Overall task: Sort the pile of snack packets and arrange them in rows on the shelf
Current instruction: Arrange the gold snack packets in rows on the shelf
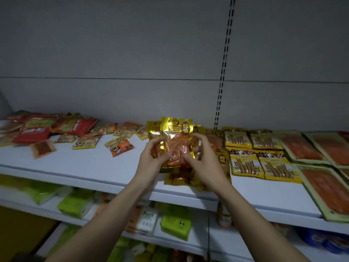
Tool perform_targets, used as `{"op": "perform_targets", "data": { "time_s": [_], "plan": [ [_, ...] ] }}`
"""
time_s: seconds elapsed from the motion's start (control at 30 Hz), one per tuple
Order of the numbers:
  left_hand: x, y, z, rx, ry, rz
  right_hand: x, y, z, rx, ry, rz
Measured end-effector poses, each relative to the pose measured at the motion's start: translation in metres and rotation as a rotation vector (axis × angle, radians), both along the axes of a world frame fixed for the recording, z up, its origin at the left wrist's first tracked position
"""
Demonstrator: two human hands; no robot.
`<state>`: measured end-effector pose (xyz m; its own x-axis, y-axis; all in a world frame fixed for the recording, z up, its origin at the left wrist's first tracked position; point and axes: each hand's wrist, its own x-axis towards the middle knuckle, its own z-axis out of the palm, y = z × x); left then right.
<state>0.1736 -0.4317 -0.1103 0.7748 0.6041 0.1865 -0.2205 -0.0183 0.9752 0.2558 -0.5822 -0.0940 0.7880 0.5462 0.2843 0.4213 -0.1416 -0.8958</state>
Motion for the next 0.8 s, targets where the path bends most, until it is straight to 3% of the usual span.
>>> {"op": "perform_targets", "data": {
  "time_s": [0.17, 0.43, 0.6, 0.8],
  "plan": [
    [0.016, -0.005, 0.011, 0.033, 0.019, -0.048, 0.011, -0.010, 0.005, -0.031, -0.046, -0.002],
    [0.059, 0.023, 0.024, 0.017, 0.090, -0.152, 0.075, -0.002, 0.006, -0.022, 0.135, -0.168],
    [0.092, 0.062, 0.013, 0.055, 0.121, -0.204, 0.125, 0.000, 0.008, -0.268, 0.051, -0.351],
    [0.128, 0.083, 0.005, 0.090, 0.069, -0.316, 0.157, 0.016, 0.010, -0.565, 0.008, -0.355]
  ]
}}
